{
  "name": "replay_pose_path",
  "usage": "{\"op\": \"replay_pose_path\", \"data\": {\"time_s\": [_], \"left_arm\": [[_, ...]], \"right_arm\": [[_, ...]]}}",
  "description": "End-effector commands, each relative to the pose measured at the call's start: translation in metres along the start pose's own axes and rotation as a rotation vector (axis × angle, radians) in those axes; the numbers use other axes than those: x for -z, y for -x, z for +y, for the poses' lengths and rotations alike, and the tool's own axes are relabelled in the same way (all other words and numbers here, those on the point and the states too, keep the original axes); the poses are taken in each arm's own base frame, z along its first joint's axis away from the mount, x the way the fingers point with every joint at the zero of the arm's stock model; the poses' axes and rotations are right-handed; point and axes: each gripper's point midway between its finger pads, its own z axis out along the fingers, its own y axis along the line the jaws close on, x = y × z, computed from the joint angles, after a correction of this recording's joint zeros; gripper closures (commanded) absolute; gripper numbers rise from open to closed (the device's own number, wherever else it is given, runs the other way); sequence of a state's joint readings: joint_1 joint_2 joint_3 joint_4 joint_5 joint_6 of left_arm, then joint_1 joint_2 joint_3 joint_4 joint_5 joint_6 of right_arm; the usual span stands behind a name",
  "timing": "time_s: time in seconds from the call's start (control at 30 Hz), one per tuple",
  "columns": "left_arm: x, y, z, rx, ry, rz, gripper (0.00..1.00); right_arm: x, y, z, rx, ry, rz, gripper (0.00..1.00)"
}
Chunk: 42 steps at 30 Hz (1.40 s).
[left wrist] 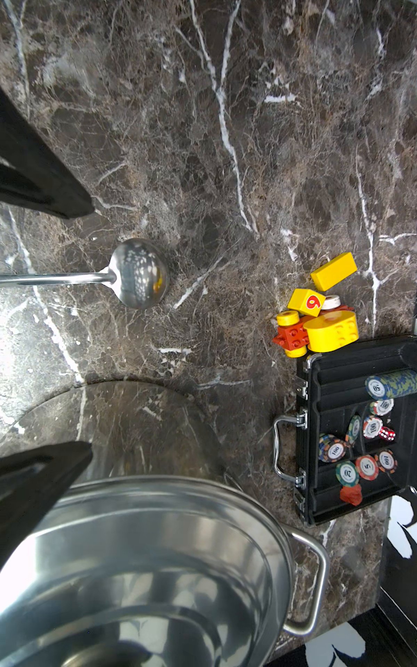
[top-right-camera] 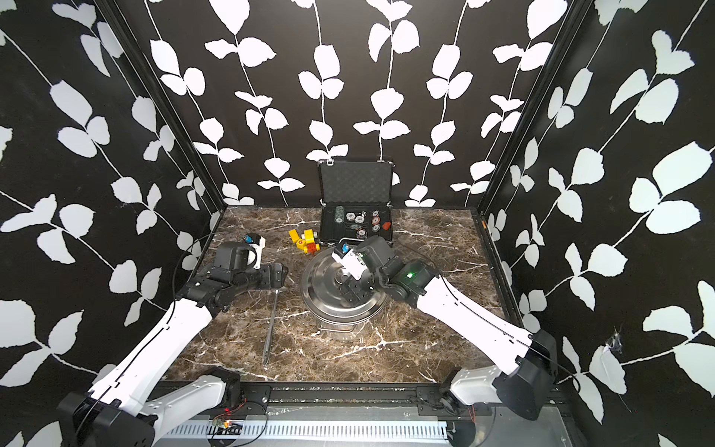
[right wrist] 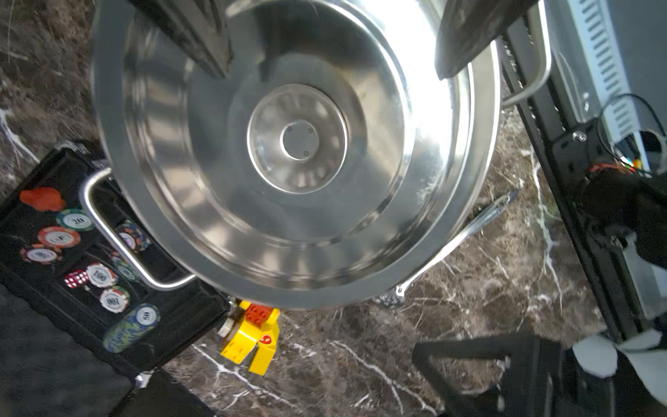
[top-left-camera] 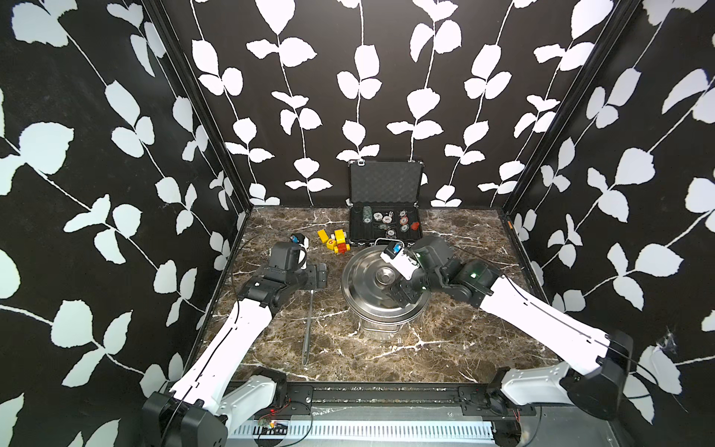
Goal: Stir the soup with a spoon
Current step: Pick up the lid from the pan.
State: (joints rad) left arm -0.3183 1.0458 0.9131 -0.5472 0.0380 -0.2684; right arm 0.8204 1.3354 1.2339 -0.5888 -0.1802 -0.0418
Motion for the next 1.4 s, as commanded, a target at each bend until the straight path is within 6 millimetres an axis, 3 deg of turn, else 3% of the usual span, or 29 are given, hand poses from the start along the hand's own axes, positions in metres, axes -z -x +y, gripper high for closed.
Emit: {"op": "replay_pose_path", "data": {"time_s": [0.0,0.37,0.6,1.0,1.23,1.37], "left_arm": [[0.006,0.013,-0.005,-0.002,-0.017,-0.043,0.01],[0.010,0.009,0.000,-0.016,0.009,-0.047,0.01],[0.011,0.009,0.002,-0.018,0.016,-0.050,0.01],[0.012,0.007,0.003,-0.023,0.021,-0.049,0.01],[0.012,0.006,0.004,-0.023,0.024,-0.049,0.01],[0.011,0.007,0.004,-0.020,0.023,-0.053,0.01]], "right_arm": [[-0.003,0.024,0.000,0.101,0.055,-0.152,0.09],[-0.025,0.008,-0.017,0.108,0.098,-0.260,0.08],[-0.035,0.007,-0.024,0.078,0.140,-0.268,0.14],[-0.053,-0.011,-0.014,0.143,0.199,-0.227,0.41],[-0.051,-0.014,-0.015,0.168,0.172,-0.203,0.60],[-0.047,-0.009,-0.013,0.177,0.173,-0.216,0.62]]}}
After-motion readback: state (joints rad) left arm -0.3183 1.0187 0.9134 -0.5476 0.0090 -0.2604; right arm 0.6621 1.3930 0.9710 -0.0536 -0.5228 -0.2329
